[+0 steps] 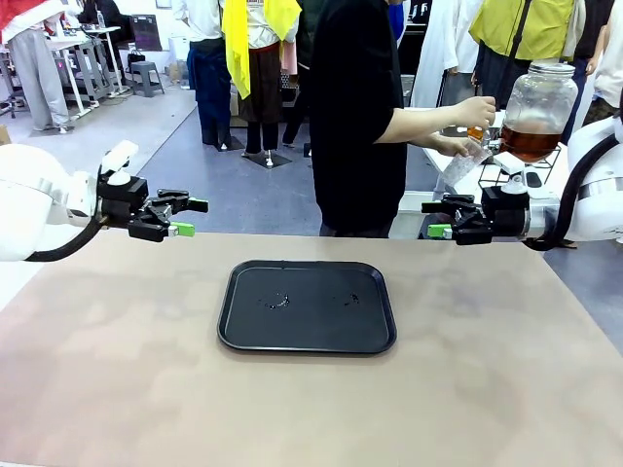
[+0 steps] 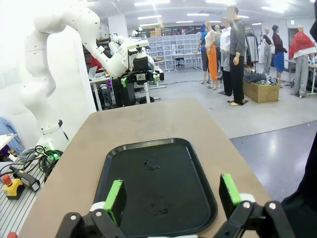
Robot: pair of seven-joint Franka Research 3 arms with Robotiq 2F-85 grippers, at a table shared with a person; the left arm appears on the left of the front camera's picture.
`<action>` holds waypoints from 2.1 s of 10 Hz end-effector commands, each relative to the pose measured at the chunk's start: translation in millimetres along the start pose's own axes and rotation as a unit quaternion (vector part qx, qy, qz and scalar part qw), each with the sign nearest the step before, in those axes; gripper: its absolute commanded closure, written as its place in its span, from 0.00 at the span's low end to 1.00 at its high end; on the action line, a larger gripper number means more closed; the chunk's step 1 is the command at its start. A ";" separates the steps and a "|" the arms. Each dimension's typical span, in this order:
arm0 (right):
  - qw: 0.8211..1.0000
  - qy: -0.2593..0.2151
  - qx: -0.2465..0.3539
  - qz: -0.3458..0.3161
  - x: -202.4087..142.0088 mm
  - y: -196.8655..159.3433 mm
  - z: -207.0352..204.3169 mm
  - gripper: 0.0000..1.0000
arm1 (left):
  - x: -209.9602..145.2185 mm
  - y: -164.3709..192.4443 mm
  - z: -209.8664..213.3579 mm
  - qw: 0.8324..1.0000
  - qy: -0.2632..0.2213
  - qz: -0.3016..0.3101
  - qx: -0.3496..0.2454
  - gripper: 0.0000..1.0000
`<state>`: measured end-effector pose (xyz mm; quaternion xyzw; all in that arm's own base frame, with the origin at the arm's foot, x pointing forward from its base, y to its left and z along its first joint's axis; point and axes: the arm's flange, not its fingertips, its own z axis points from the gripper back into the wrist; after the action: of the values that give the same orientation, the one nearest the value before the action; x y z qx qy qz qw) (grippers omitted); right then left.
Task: Pour the drink into the iced cup.
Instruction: Open the gripper to release the iced cup you were holding.
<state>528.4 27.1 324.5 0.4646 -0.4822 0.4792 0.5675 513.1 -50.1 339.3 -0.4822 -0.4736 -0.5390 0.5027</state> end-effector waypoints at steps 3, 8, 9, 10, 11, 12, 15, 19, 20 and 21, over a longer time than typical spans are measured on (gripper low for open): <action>1.000 -0.004 0.004 -0.006 2.7 0.9 1.9 0.00 | 0.3 -0.3 1.4 1.000 -0.001 0.000 0.001 0.00; 1.000 -0.004 0.004 -0.006 2.7 0.9 1.9 0.00 | 0.3 -0.3 1.4 1.000 -0.001 0.000 0.001 0.00; 1.000 -0.004 0.004 -0.006 2.7 0.9 1.9 0.00 | 0.3 -0.3 1.4 1.000 -0.001 0.000 0.001 0.00; 1.000 -0.004 0.004 -0.006 2.7 0.9 1.9 0.00 | 0.3 -0.3 1.4 1.000 -0.001 0.000 0.001 0.00; 1.000 -0.004 0.004 -0.006 2.7 0.9 1.9 0.00 | 0.3 -0.3 1.4 1.000 -0.001 0.000 0.001 0.00; 1.000 -0.004 0.004 -0.006 2.7 0.9 1.9 0.00 | 0.3 -0.3 1.4 1.000 -0.001 0.000 0.001 0.00; 1.000 -0.004 0.004 -0.006 2.7 0.9 1.9 0.00 | 0.3 -0.3 1.4 1.000 -0.001 0.000 0.001 0.00; 1.000 -0.004 0.004 -0.006 2.7 0.9 1.9 0.00 | 0.3 -0.3 1.4 1.000 -0.001 0.000 0.001 0.00; 1.000 -0.004 0.004 -0.006 2.7 0.9 1.9 0.00 | 0.3 -0.3 1.4 1.000 -0.001 0.000 0.001 0.00; 1.000 -0.004 0.004 -0.006 2.7 0.9 1.9 0.00 | 0.3 -0.3 1.4 1.000 -0.001 0.000 0.001 0.00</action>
<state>528.4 27.1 324.5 0.4646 -0.4822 0.4792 0.5675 513.1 -50.1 339.3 -0.4822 -0.4736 -0.5390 0.5027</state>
